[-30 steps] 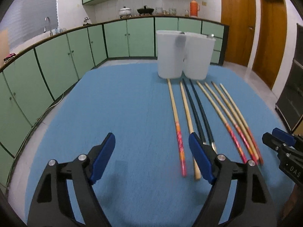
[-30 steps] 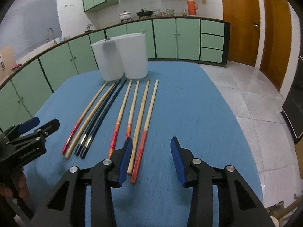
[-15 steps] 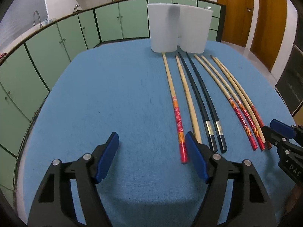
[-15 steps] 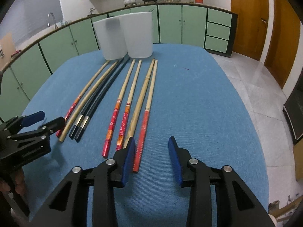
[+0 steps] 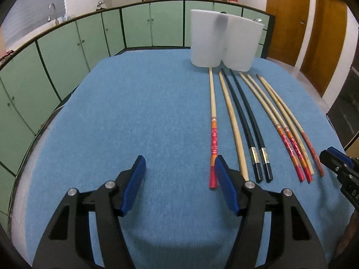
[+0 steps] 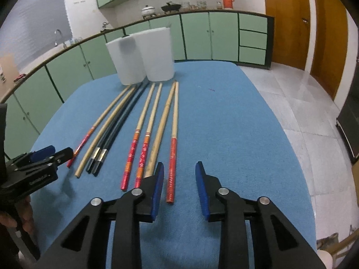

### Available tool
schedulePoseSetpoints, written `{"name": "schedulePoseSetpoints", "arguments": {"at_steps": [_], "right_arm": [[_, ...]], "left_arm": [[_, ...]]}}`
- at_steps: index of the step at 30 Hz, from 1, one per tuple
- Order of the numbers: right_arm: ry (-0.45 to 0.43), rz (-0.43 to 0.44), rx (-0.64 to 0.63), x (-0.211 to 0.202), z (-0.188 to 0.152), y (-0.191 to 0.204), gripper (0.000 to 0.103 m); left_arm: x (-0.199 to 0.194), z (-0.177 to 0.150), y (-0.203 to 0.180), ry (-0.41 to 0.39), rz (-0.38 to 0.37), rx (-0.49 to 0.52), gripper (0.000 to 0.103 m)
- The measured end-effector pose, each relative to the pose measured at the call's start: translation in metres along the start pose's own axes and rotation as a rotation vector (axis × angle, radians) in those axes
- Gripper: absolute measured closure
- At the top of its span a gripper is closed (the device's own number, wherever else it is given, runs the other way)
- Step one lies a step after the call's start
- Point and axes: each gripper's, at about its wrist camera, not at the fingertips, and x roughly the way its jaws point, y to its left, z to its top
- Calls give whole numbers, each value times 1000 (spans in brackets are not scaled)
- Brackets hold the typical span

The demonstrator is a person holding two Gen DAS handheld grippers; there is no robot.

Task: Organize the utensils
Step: 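Grasp a red-patterned chopstick with the left tool while the right tool grasps another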

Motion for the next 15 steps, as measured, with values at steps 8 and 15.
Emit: {"name": "schedulePoseSetpoints", "arguments": {"at_steps": [8,15], "right_arm": [[-8,-5,0,-4,-1,-5,74],[-14,-9,15,-6,-2,-9,74]], "left_arm": [[-4,-3,4,8,-41,0,42],[-8,-8,-8,6,-57,58,43]]}}
